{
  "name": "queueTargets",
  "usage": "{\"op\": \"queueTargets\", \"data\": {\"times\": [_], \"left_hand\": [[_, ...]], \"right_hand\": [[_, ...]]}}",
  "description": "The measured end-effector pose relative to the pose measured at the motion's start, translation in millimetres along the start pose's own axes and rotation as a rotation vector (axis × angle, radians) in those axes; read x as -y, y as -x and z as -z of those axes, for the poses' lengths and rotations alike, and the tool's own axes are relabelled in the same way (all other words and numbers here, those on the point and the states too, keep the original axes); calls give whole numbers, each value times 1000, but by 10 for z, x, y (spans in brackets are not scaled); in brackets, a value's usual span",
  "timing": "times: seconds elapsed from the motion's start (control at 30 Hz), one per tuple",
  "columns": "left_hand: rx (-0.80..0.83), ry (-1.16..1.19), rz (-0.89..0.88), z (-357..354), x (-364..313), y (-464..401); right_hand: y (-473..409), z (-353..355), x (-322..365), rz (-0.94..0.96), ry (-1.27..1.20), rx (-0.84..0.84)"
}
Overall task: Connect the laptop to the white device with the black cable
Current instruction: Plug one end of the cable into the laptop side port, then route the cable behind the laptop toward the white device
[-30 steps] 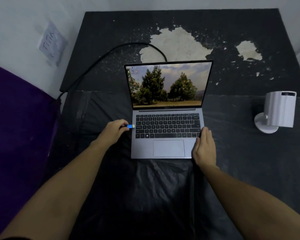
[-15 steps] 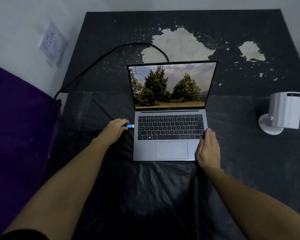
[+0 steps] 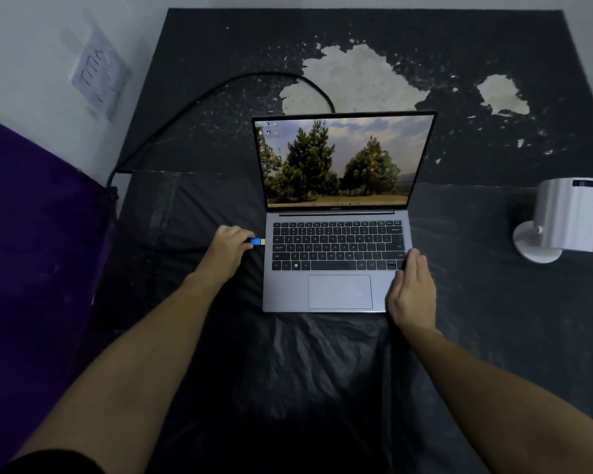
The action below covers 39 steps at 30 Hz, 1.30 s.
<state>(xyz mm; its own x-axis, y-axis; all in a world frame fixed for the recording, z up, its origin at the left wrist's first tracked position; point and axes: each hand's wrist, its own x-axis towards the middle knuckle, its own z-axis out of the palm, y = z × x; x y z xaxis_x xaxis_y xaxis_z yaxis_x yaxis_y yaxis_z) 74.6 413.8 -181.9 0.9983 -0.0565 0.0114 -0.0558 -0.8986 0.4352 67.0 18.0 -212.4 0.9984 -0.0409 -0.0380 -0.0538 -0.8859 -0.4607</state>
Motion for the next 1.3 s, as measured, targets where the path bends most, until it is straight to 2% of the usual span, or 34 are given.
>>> {"op": "queueTargets", "data": {"times": [0.93, 1.17, 1.3], "left_hand": [[7, -22, -62, -19, -58, -247], [22, -39, -2, -72, -70, -210], [133, -121, 90, -18, -184, -274]], "right_hand": [[-16, -10, 25, -7, 32, 11], [20, -4, 19, -35, 13, 35], [15, 93, 34, -8, 35, 84]]}}
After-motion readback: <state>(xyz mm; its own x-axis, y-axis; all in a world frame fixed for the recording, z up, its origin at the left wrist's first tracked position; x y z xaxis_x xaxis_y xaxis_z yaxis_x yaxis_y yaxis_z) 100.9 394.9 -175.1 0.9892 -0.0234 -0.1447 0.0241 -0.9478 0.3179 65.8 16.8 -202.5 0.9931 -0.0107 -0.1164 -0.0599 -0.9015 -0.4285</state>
